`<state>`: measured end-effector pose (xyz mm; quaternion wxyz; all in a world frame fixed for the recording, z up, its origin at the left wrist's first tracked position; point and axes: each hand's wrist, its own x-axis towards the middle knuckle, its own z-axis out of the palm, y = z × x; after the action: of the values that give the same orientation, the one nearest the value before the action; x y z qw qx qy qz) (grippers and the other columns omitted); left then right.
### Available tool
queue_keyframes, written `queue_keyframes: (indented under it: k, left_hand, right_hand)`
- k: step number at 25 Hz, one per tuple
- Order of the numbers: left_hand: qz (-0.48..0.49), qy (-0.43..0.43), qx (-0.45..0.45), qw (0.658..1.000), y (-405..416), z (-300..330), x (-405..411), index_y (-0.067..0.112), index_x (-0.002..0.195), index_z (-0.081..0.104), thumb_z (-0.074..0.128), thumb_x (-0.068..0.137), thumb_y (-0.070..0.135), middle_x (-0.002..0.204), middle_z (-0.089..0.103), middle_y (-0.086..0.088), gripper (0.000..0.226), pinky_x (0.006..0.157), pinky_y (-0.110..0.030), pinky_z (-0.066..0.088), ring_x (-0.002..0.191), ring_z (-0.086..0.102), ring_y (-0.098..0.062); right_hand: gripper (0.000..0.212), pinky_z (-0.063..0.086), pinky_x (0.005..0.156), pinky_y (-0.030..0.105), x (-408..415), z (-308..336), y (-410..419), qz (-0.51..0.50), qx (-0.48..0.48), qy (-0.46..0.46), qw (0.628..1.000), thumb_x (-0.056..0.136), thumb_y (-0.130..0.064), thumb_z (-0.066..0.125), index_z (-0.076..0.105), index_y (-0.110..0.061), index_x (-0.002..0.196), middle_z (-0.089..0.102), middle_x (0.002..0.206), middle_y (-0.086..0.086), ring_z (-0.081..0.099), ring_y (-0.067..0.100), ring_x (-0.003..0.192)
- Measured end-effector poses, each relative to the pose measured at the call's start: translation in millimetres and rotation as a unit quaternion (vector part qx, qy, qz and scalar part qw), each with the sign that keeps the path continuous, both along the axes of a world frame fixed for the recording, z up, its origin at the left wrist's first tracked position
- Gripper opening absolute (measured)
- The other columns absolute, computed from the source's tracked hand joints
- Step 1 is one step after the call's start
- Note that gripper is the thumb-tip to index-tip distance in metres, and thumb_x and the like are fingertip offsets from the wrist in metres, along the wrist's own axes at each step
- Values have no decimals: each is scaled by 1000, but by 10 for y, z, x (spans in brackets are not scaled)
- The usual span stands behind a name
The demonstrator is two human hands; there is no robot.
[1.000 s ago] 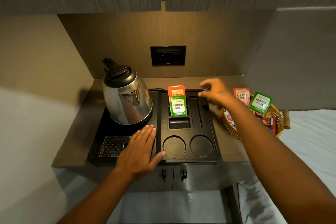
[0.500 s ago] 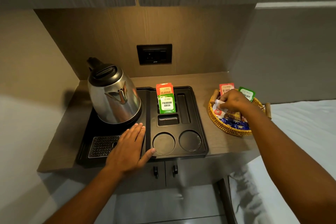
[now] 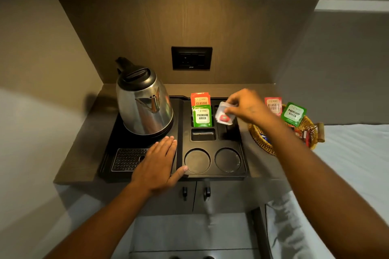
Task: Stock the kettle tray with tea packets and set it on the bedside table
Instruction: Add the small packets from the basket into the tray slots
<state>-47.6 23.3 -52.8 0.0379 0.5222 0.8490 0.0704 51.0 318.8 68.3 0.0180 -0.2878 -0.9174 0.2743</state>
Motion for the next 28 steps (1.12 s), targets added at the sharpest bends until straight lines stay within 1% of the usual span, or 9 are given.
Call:
queue_keyframes:
  k: [1, 3, 5, 9, 12, 14, 18, 23, 28]
  left_hand:
    - [1, -1, 1, 1000, -3, 5, 2, 14, 154, 13, 11, 87, 77, 163, 15, -6, 92, 122, -40, 9, 150, 6, -19]
    - [2, -4, 1, 1000, -5, 3, 16, 15, 154, 11, 11, 87, 77, 163, 13, -5, 92, 122, -40, 9, 151, 4, -18]
    - [5, -10, 1, 1000, -1, -9, 19, 16, 154, 10, 10, 86, 78, 163, 11, -3, 92, 123, -40, 9, 151, 3, -17]
    - [1, -14, 5, 1000, 3, -38, -2, 16, 154, 11, 11, 86, 78, 163, 13, -4, 92, 122, -42, 11, 151, 5, -18]
    - [4, -13, 7, 1000, -1, -41, -6, 15, 154, 12, 12, 87, 77, 163, 15, -5, 91, 122, -43, 14, 150, 6, -18]
    - [3, -12, 3, 1000, 7, -25, 0, 15, 154, 13, 10, 86, 78, 163, 15, -5, 93, 122, -44, 14, 150, 7, -19]
    - [1, -9, -3, 1000, 11, 19, 15, 14, 154, 14, 8, 84, 78, 163, 15, -6, 95, 122, -42, 11, 150, 8, -20]
    - [-4, -6, -8, 1000, 20, 85, 36, 12, 153, 17, 2, 81, 80, 162, 16, -7, 100, 121, -41, 9, 150, 9, -21]
    - [0, -12, -15, 1000, 16, 107, 46, 13, 154, 14, 1, 80, 80, 163, 12, -6, 100, 121, -41, 7, 151, 6, -20]
  right_hand:
    - [4, 47, 59, 24, -171, -153, -186, 18, -2, -16, 1000, 79, -24, 72, 71, -26, 82, 67, 77, -9, 62, 7, 72]
    - [18, 55, 73, 35, -386, -462, -435, 56, 9, -65, 996, 79, -26, 72, 71, -19, 95, 69, 93, -1, 64, 14, 83]
    - [21, 55, 80, 41, -449, -653, -535, 63, -3, -93, 994, 78, -25, 74, 71, -16, 97, 68, 102, 5, 63, 20, 90]
    - [31, 53, 81, 36, -342, -621, -472, 64, -29, -46, 996, 73, -27, 78, 68, -20, 101, 67, 107, 3, 62, 18, 95]
    - [42, 47, 83, 31, 127, -453, -58, -21, 38, -4, 999, 74, -26, 77, 62, -25, 113, 65, 114, -1, 60, 16, 102]
    - [41, 49, 79, 33, 621, -411, 390, -109, 70, -65, 989, 75, -23, 76, 63, -25, 114, 66, 116, 4, 61, 20, 99]
    - [45, 38, 72, 31, 1225, -481, 792, -134, 98, -261, 951, 67, -45, 80, 66, -27, 105, 58, 102, 0, 53, 18, 96]
    - [27, 46, 57, 22, 1122, -704, 769, -98, 49, -229, 967, 70, -37, 80, 71, -25, 93, 64, 95, 0, 54, 11, 75]
    - [21, 50, 61, 27, 1044, -741, 760, -99, 40, -203, 973, 67, -24, 83, 69, -25, 83, 61, 80, -3, 54, 12, 74]
